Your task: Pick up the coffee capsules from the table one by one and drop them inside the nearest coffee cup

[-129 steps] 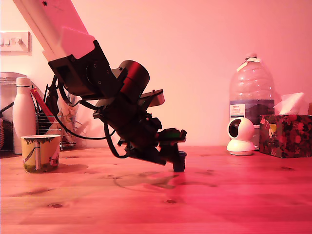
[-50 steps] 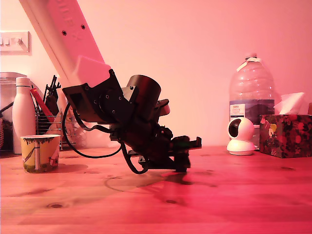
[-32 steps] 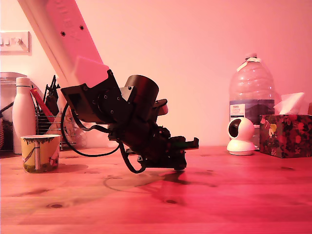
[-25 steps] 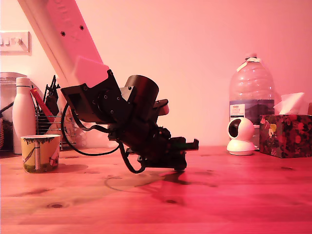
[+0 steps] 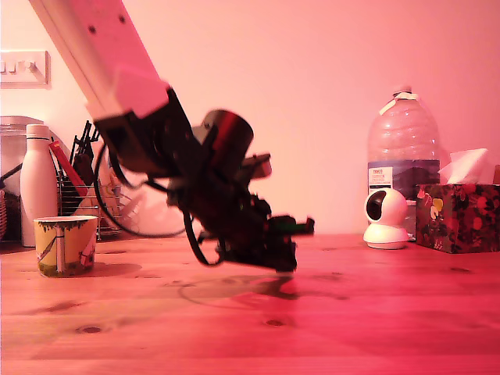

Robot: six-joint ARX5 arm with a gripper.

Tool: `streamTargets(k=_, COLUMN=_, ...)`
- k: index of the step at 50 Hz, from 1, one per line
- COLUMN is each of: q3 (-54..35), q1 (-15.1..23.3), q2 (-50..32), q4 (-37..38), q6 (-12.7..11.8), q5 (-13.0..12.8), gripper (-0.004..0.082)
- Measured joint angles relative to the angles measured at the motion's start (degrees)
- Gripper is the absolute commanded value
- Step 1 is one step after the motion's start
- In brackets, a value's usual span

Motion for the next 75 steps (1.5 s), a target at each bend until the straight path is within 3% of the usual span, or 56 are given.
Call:
streamTargets(k=32, q3=-18.3, q1=3.1, q2=-17.6, q4=3.0, q6=0.2, q5=0.0, gripper=0.011)
streamTargets(k=54, q3=-28.6, q1=8.2, q2=-29.5, q4=3.3, q6=0.4, q5=-0.1, gripper=0.011)
streamTargets(k=75, q3=-29.5, q1=12.8, q2=-36.3, q4=-5.0, q6=0.4, q5=-0.6, gripper=0.011)
